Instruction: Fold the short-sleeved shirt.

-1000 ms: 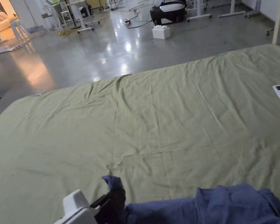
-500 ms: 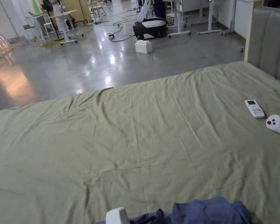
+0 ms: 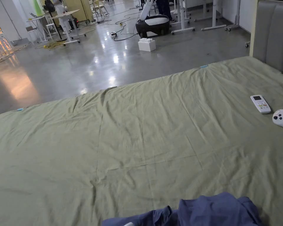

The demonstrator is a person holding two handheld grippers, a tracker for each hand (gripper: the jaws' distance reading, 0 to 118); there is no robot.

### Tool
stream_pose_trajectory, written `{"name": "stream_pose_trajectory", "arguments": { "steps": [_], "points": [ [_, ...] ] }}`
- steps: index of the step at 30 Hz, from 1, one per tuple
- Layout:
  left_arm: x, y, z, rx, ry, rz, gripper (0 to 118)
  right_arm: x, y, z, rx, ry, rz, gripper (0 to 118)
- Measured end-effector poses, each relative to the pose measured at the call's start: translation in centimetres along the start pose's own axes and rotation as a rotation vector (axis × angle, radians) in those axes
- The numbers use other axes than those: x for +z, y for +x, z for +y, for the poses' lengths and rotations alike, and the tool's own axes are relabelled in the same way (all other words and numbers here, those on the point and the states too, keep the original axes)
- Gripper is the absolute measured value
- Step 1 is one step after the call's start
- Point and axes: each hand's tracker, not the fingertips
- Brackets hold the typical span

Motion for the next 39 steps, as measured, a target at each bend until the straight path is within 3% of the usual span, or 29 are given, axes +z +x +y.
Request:
{"name": "stream_pose_trajectory", "arguments": {
  "steps": [2,3,7,9,10,14,15,19,21,22,23,25,27,30,32,39],
  "points": [
    [-1.9,-0.2,-1.0,-0.019,-0.067,0.103,0,0.2,0.1,0.0,-0.003,-0.005,-0.025,1],
    [-1.6,-0.2,-0.7,-0.021,0.009,0.045,0,0.2,0.2,-0.1,-0.001,-0.007,-0.038,1],
    [0.7,1.4,1.2,-0.064,0.016,0.061,0,-0.6,0.8,-0.1,-0.055,-0.018,-0.008,1],
    [4.2,1.2,3.1,-0.056,0.128,-0.049,4,-1.6,1.0,-0.1,-0.092,-0.023,0.019,1],
    [6.4,0.2,4.3,-0.033,0.169,-0.105,13,-2.2,1.1,-0.1,-0.102,-0.025,0.025,1],
    [12.4,-4.9,7.2,0.101,0.178,-0.089,96,-3.8,2.1,-1.8,-0.107,-0.028,0.059,1],
    [12.9,-6.2,7.6,0.131,0.166,-0.080,98,-4.0,1.9,-2.0,-0.107,-0.032,0.066,1],
    [12.1,-12.8,7.3,0.337,0.195,-0.107,98,-4.5,1.9,-3.2,-0.127,-0.076,0.094,1],
    [11.1,-10.7,5.8,0.482,0.217,-0.129,93,-4.2,1.8,-3.6,-0.111,-0.088,0.081,1],
    [10.2,-11.2,5.4,0.542,0.190,-0.150,78,-3.8,2.0,-3.7,-0.104,-0.090,0.077,1],
    [9.5,-11.2,4.8,0.584,0.181,-0.164,48,-3.5,1.9,-3.6,-0.102,-0.089,0.071,1],
    [8.4,-11.0,4.2,0.577,0.197,-0.165,22,-3.0,2.3,-3.7,-0.108,-0.085,0.057,1],
    [7.0,-10.0,3.3,0.519,0.139,-0.064,19,-2.6,2.6,-3.7,-0.120,-0.081,0.038,1],
    [6.9,-10.3,3.5,0.616,0.199,-0.213,14,-2.1,3.0,-3.7,-0.119,-0.086,0.014,1],
    [8.3,-10.4,4.2,0.527,0.208,-0.152,13,-2.0,3.1,-3.6,-0.117,-0.087,0.008,1],
    [16.2,-9.5,7.1,0.397,0.316,-0.171,12,-2.9,2.6,-3.5,-0.120,-0.092,0.027,1]
  ]
}}
